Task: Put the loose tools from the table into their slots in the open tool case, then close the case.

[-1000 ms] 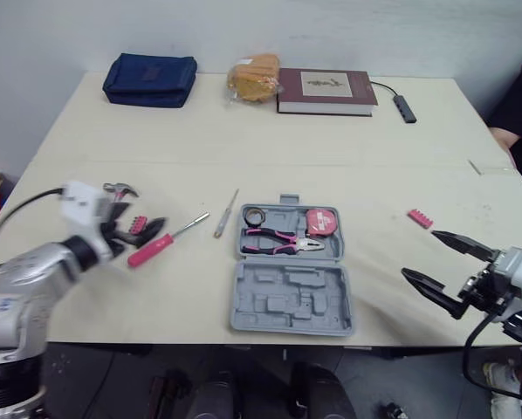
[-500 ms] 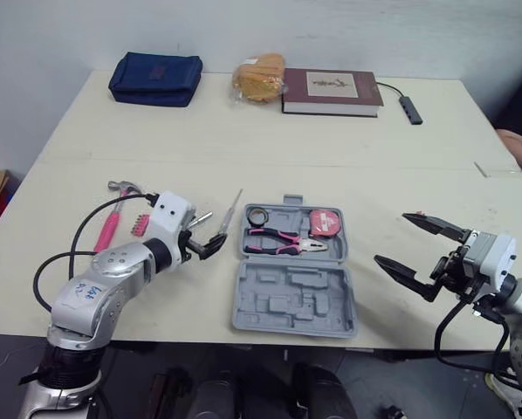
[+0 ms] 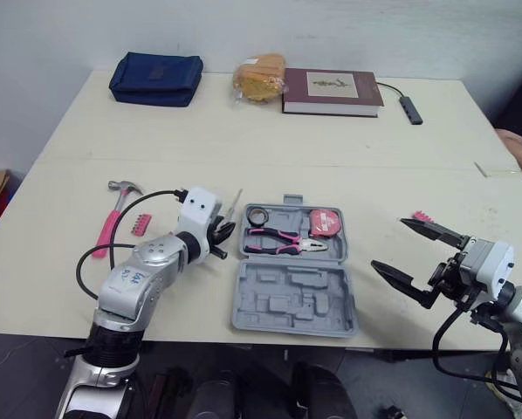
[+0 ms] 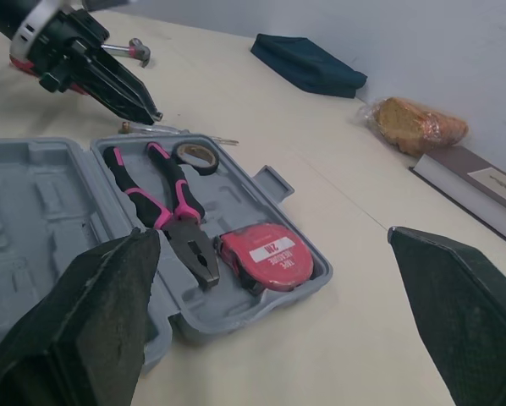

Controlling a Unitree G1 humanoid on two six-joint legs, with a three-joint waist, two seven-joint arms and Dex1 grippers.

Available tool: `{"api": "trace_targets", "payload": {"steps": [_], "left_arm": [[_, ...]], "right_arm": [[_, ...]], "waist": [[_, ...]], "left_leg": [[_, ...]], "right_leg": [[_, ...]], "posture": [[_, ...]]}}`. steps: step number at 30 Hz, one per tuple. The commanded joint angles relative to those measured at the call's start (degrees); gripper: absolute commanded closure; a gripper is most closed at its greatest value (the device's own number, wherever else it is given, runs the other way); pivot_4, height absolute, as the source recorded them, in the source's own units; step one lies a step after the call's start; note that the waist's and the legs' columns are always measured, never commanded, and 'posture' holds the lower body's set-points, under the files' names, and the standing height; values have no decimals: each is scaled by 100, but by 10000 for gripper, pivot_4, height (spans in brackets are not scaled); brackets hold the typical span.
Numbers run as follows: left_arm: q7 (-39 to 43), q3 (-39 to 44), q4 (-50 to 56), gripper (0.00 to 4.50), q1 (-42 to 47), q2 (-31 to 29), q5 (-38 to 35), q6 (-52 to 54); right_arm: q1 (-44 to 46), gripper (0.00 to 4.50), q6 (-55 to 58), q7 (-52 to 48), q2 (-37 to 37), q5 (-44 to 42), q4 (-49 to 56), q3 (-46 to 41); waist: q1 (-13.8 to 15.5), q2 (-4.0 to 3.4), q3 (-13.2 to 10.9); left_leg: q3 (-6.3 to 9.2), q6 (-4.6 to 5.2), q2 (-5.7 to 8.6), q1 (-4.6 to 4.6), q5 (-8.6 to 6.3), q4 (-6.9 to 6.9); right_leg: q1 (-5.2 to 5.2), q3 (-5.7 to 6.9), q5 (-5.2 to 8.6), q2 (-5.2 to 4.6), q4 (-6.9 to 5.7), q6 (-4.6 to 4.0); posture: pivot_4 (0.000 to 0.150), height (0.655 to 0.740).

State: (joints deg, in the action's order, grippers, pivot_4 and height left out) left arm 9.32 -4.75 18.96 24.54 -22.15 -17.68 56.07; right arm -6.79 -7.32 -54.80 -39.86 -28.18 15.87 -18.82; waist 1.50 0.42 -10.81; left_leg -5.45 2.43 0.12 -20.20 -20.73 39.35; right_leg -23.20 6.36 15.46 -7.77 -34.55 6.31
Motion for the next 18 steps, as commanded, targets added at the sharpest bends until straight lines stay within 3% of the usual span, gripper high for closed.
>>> {"api": "trace_targets", "payload": {"steps": [1, 11, 18], "left_arm": [[-141, -6, -162, 31048, 105, 89, 288, -127], [-128, -59, -553, 31048, 32, 349, 698, -700], [-71, -181, -1015, 31048, 38, 617, 821, -538]], "right_arm": [[-77, 0, 2, 55, -18, -73, 252, -189], [-330, 0, 74, 67, -73, -165, 457, -303], [-381, 0, 183, 65, -57, -175, 580, -344]], "waist": [[0, 0, 0], [9, 0, 0], [18, -2, 2]], "left_leg": [[0, 0, 0, 1, 0, 0], [1, 1, 1, 1, 1, 1], [2, 2, 0, 4, 2, 2]], "right_leg": [[0, 0, 0, 0, 0, 0], [1, 1, -1, -2, -1, 1], [4, 2, -1, -3, -3, 1]], "posture": [[1500, 7400], [1500, 7400], [1500, 7400]]}}
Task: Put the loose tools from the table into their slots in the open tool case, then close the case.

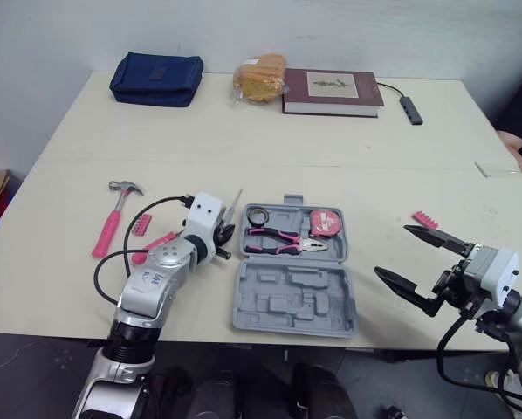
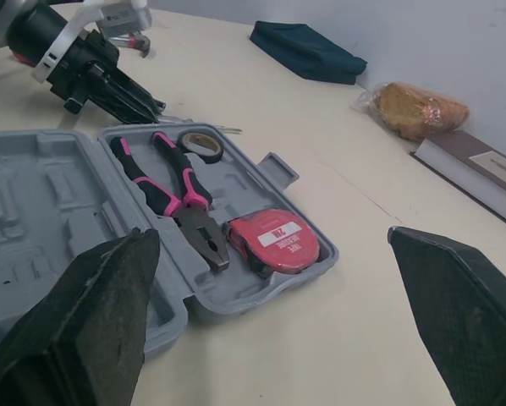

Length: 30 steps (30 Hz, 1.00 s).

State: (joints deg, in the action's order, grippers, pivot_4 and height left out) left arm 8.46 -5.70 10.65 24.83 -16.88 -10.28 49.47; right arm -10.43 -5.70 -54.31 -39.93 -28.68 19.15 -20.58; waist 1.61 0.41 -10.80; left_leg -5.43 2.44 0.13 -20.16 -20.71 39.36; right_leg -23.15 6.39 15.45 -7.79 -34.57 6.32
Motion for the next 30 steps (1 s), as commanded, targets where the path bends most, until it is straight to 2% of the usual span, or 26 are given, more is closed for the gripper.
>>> {"api": "trace_targets", "payload": {"steps": [1, 4, 5, 6, 12, 14, 18, 20, 21, 23, 27, 30], "left_arm": [[27, -32, -218, 31048, -4, 130, 54, 155], [59, 18, -283, 38887, -21, 164, 93, 105], [55, 42, -318, 43663, -19, 177, 109, 86], [56, 63, -343, 44886, -17, 190, 118, 75], [80, 442, -193, 44875, -55, 106, 128, -480], [334, 690, -2, 44875, -44, -129, 36, -819], [1549, 1217, 256, 44875, 64, -501, -771, -1659], [2236, 1018, 282, 44875, 88, -878, -717, -2235], [2966, 865, 416, 44875, 93, -1190, -989, -2188], [3812, 707, 550, 44875, 96, -1539, -1383, -2078], [5366, 16, 709, 44875, 488, -2309, -1347, -2526], [5765, -502, 757, 44875, 771, -2466, -1100, -2602]], "right_arm": [[-19, 0, 35, 22, -45, -126, 267, -170], [-61, 0, 66, 20, -24, -129, 305, -202], [-87, 0, 73, 15, -20, -130, 318, -208], [-104, 0, 76, 13, -19, -131, 326, -211], [-168, 0, 80, 13, -47, -148, 345, -254], [-232, 0, 108, -4, -61, -170, 362, -280], [-303, 0, 81, -73, -111, -178, 344, -366], [-307, 0, 95, -60, -103, -179, 355, -394], [-353, 0, 87, -79, -91, -171, 376, -407], [-410, 0, 77, -110, -76, -162, 401, -422], [-807, 0, 119, -376, -171, -324, 641, -591], [-1048, 0, 287, -455, -228, -451, 877, -601]], "waist": [[9, -4, 2], [13, -4, 3], [15, -6, 5], [20, -8, 6], [7, -14, 11], [-4, -14, 11], [-26, -14, 11], [-22, -14, 11], [-8, -14, 11], [-6, -16, 11], [-15, -19, 9], [-13, -21, 8]], "left_leg": [[0, 1, 1, 1, 0, 1], [5, 1, 1, 6, 0, 3], [6, 1, 1, 6, 0, 2], [7, 1, 1, 6, 0, 2], [8, 1, 1, 9, 1, 4], [12, 0, -1, 7, 0, 3], [8, -5, -11, 1, -3, 3], [8, -5, -9, 1, -3, 4], [8, -5, -8, 1, -3, 4], [11, -4, -5, 0, -2, 5], [10, -4, -5, -1, -3, 5], [9, -4, -5, -1, -3, 4]], "right_leg": [[2, 0, 0, -1, -1, 0], [12, 3, 0, -4, -1, 0], [13, 3, 0, -4, 0, 0], [13, 4, 0, -4, 1, 0], [18, 5, 0, -7, 0, 0], [17, 7, 0, -4, 2, 0], [9, 10, 0, 3, 7, -2], [9, 9, 0, 0, 8, -2], [10, 11, 0, 0, 9, -2], [11, 12, 0, -1, 9, -3], [11, 11, 0, 1, 12, -3], [11, 10, 0, 5, 12, -3]], "posture": [[1500, 7400], [1500, 7400], [1500, 7400], [1500, 7400], [1500, 7400], [1500, 7400], [1500, 7400], [1500, 7400], [1500, 7400], [1500, 7400], [1500, 7400], [1500, 7400]]}}
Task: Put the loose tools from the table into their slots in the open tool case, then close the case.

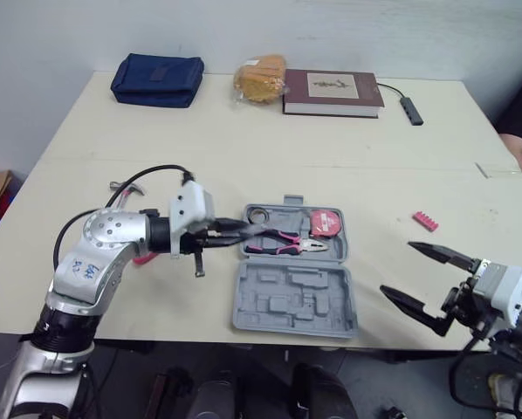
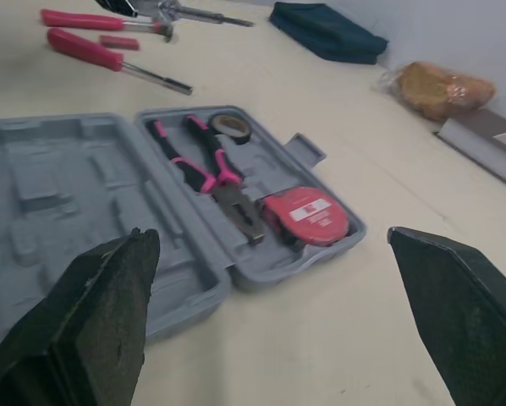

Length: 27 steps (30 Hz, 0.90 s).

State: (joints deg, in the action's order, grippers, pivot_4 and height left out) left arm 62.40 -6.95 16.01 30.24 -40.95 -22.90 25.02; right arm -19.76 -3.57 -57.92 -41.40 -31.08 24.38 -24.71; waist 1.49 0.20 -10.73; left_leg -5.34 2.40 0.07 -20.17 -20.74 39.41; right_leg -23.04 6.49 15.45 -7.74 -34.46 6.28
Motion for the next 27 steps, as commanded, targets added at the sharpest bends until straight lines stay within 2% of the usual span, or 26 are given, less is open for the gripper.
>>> {"api": "trace_targets", "payload": {"steps": [1, 9, 12, 27], "left_arm": [[388, -549, 200, 44875, 336, -78, 288, -90], [-108, -1513, 150, 44875, 927, 111, 1264, 881], [-26, -1811, 193, 44875, 1078, -59, 1599, 1099], [-220, -1951, 318, 44875, 951, 192, 1783, 1505]], "right_arm": [[-159, 0, 69, -104, -80, -169, 367, -173], [-227, 0, 44, 26, 61, 27, 452, -2], [-198, 0, 53, 60, 86, 70, 450, 34], [-279, 0, -41, 81, 106, 244, 440, 121]], "waist": [[-1, 0, 0], [-1, 0, -1], [-2, 0, -1], [2, 0, -1]], "left_leg": [[-1, 1, 0, 1, 0, 0], [1, 2, -3, -1, 1, 0], [1, 5, -2, -2, 2, 0], [4, 7, -3, -2, 2, 1]], "right_leg": [[2, -1, 0, 0, -1, 0], [4, -2, -1, 9, 2, 1], [4, -3, -1, 8, 3, 1], [4, -3, -1, 5, 2, 1]], "posture": [[1500, 7400], [1500, 7400], [1500, 7400], [1500, 7400]]}}
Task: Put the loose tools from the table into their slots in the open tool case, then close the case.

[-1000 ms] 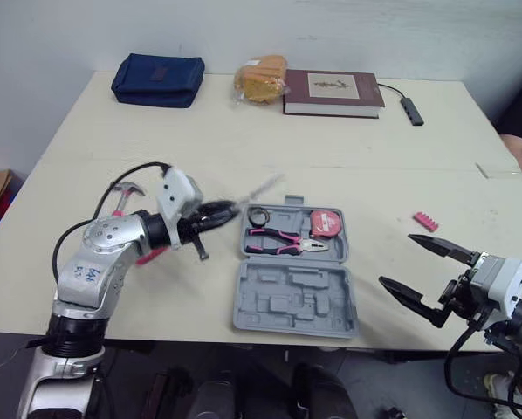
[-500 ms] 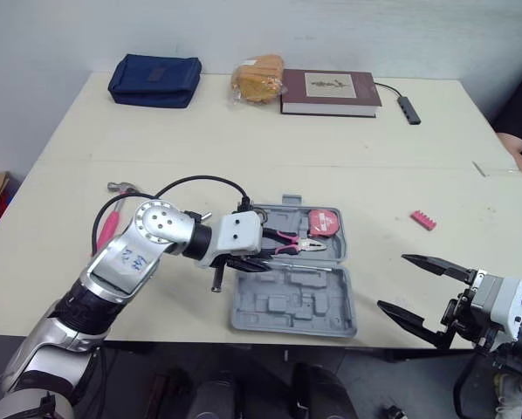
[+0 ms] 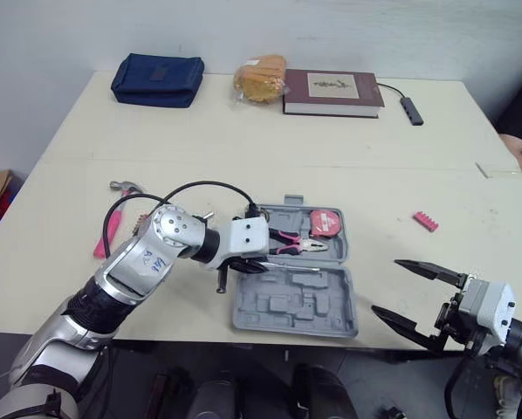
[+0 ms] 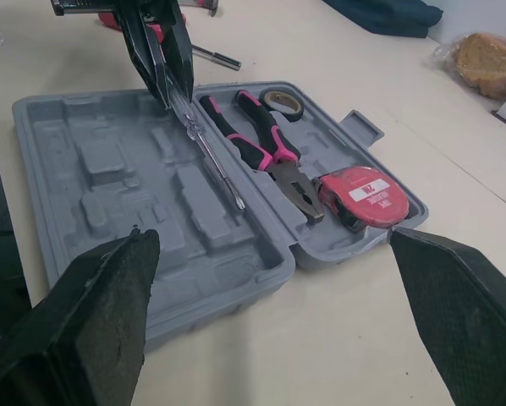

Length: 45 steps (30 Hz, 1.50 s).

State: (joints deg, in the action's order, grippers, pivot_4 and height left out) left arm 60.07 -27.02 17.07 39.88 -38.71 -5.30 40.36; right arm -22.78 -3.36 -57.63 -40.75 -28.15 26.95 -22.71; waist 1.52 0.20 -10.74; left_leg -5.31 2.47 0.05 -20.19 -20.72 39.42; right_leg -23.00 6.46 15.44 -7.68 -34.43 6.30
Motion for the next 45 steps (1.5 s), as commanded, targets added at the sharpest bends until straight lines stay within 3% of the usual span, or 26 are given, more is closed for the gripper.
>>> {"api": "trace_targets", "payload": {"steps": [1, 11, 19, 21, 23, 27, 32, 37, 40, 45], "left_arm": [[16, 47, 242, 44875, -47, -60, 38, -53], [-9, -300, 102, 44875, -90, -143, 551, -483], [91, -139, -64, 44875, -84, 35, 474, -670], [105, -43, -37, 34460, -116, 67, 392, -705], [40, 116, 26, 27652, -151, 116, 330, -881], [233, 362, 354, 8656, 34, -79, 171, -653], [151, 440, 291, 8656, -84, -114, 221, -868], [-20, 1101, -232, 8656, -421, 739, -518, -1979], [250, 1009, -322, 19897, -472, 695, -563, -2102], [-194, 879, -998, 42104, -747, 1211, -360, -2625]], "right_arm": [[30, 0, -62, 72, 50, -50, 182, -82], [-39, 0, -85, 192, 164, 24, 245, 27], [-48, 0, -104, 205, 179, 18, 250, 78], [-31, 0, -108, 213, 174, 20, 236, 97], [-50, 0, -132, 200, 178, 22, 228, 120], [17, 0, -11, 306, 193, -71, 287, 141], [91, 0, 40, 317, 169, -67, 323, 217], [9, 0, 11, 313, 243, -14, 300, 260], [6, 0, 7, 300, 238, -2, 280, 247], [5, 0, -17, 296, 225, 29, 195, 190]], "waist": [[-1, 0, 0], [1, 0, 0], [2, 0, 0], [-1, 0, 0], [-2, 0, 0], [-4, 0, 0], [-4, -1, 0], [11, 0, 0], [-2, 0, 0], [-2, -2, 1]], "left_leg": [[0, 0, 0, 0, 0, 0], [0, 0, -1, 1, 0, 1], [0, 0, 0, 0, 0, 3], [0, 0, 0, 0, 0, 3], [0, 0, 0, 0, 0, 3], [1, 0, -1, -1, 0, 6], [1, 0, -2, 1, 0, 7], [6, 4, 0, -8, -2, 19], [8, 6, -1, -10, -5, 26], [6, 8, 0, -3, -6, 29]], "right_leg": [[0, 0, 0, 0, 0, 0], [0, -1, 0, -1, -1, 0], [0, -1, 0, -1, -2, 0], [0, -1, 0, -1, -2, 0], [0, -1, 0, 0, -2, 0], [0, 0, 0, 0, -3, 0], [0, -1, 0, 0, -5, 0], [1, 6, 0, -6, -5, 0], [1, 7, 0, -4, -8, 0], [10, 6, -1, -4, -10, 2]], "posture": [[1500, 7400], [1500, 7400], [1500, 7400], [1500, 7400], [1500, 7400], [1500, 7400], [1500, 7400], [1500, 7400], [1500, 7400], [1500, 7400]]}}
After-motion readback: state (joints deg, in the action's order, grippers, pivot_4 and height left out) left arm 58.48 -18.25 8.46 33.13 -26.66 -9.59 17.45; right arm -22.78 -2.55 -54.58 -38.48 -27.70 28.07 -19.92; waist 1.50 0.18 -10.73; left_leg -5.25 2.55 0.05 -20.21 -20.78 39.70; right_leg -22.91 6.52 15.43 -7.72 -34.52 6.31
